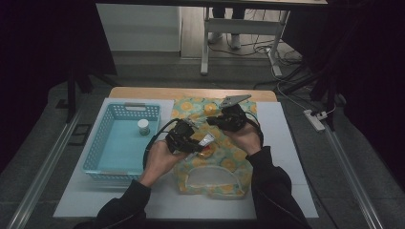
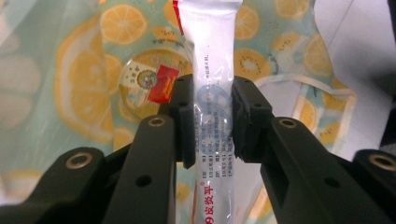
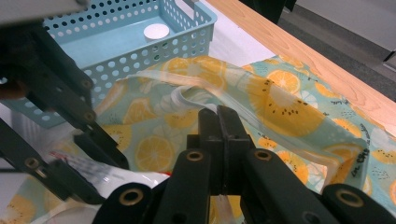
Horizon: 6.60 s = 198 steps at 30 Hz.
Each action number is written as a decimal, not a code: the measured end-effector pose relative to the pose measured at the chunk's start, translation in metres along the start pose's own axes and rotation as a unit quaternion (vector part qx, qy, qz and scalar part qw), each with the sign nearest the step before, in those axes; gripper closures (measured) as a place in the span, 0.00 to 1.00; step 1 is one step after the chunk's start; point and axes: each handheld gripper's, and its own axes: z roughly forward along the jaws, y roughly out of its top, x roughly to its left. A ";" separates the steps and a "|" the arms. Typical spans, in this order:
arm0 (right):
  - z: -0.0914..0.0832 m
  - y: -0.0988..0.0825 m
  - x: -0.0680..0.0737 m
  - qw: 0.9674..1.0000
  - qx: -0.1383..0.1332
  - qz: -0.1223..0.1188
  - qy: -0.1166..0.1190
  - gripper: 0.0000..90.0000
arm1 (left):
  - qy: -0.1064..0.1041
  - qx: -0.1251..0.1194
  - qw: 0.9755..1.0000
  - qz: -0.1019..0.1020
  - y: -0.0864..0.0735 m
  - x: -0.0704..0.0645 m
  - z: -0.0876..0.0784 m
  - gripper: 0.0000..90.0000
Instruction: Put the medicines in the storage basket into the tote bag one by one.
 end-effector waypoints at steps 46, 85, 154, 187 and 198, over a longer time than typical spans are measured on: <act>0.006 -0.004 -0.003 1.000 0.006 0.003 -0.006 1.00 | 0.069 -0.031 0.997 0.013 0.016 0.028 0.059 0.69; 0.007 -0.004 -0.001 1.000 0.009 0.002 -0.006 1.00 | -0.004 -0.095 0.995 0.015 -0.019 0.019 -0.028 0.05; 0.004 -0.004 -0.003 1.000 0.005 0.001 -0.008 1.00 | 0.170 -0.008 0.977 -0.126 -0.090 0.172 -0.055 0.01; 0.005 -0.003 -0.003 1.000 0.006 0.000 -0.007 1.00 | 0.171 0.011 0.977 -0.130 -0.090 0.173 -0.051 0.56; 0.004 -0.004 -0.003 1.000 0.004 0.001 -0.007 1.00 | 0.171 0.001 0.975 -0.140 -0.090 0.169 -0.059 0.56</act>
